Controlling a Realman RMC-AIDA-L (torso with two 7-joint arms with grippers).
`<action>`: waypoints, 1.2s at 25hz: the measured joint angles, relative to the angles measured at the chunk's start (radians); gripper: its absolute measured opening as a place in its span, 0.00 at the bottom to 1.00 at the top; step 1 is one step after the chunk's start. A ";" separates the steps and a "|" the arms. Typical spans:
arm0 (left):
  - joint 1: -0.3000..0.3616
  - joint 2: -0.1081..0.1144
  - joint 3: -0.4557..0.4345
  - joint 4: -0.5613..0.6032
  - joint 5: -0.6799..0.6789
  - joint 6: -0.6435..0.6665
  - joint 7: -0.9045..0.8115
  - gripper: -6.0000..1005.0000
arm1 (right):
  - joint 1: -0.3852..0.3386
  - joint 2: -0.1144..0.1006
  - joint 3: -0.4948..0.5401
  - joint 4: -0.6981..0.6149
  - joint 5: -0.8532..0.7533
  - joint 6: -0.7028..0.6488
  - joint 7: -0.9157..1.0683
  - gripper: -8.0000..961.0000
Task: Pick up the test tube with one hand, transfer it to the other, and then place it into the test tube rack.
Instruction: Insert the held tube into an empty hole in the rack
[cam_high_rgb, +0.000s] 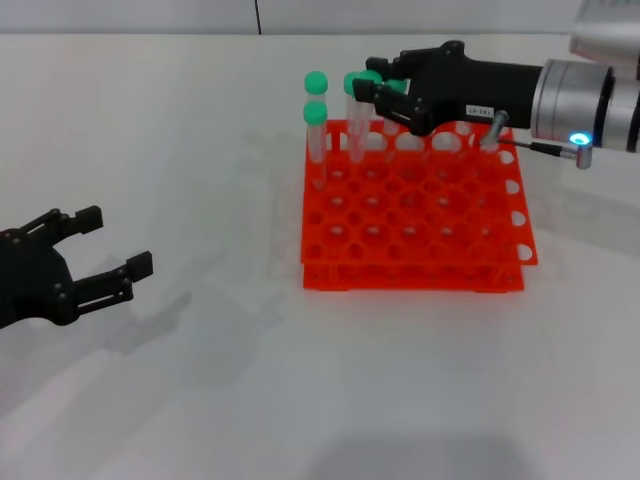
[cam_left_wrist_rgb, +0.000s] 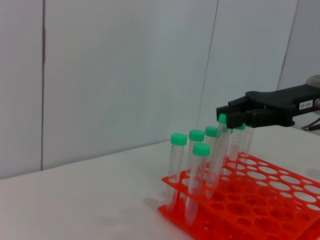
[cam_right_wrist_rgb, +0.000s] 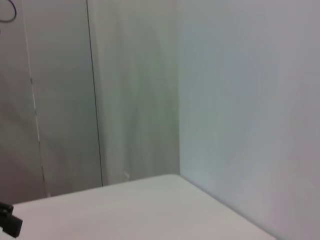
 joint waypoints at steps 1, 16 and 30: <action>-0.005 0.001 0.000 -0.008 0.000 0.000 0.000 0.89 | 0.000 0.001 -0.005 0.001 0.000 0.006 0.000 0.40; -0.048 0.002 -0.002 -0.047 0.008 -0.005 0.000 0.89 | 0.005 0.001 -0.052 0.005 0.001 0.070 0.013 0.42; -0.059 0.002 -0.003 -0.060 0.008 -0.005 0.000 0.89 | 0.019 -0.003 -0.074 0.024 -0.005 0.073 0.016 0.44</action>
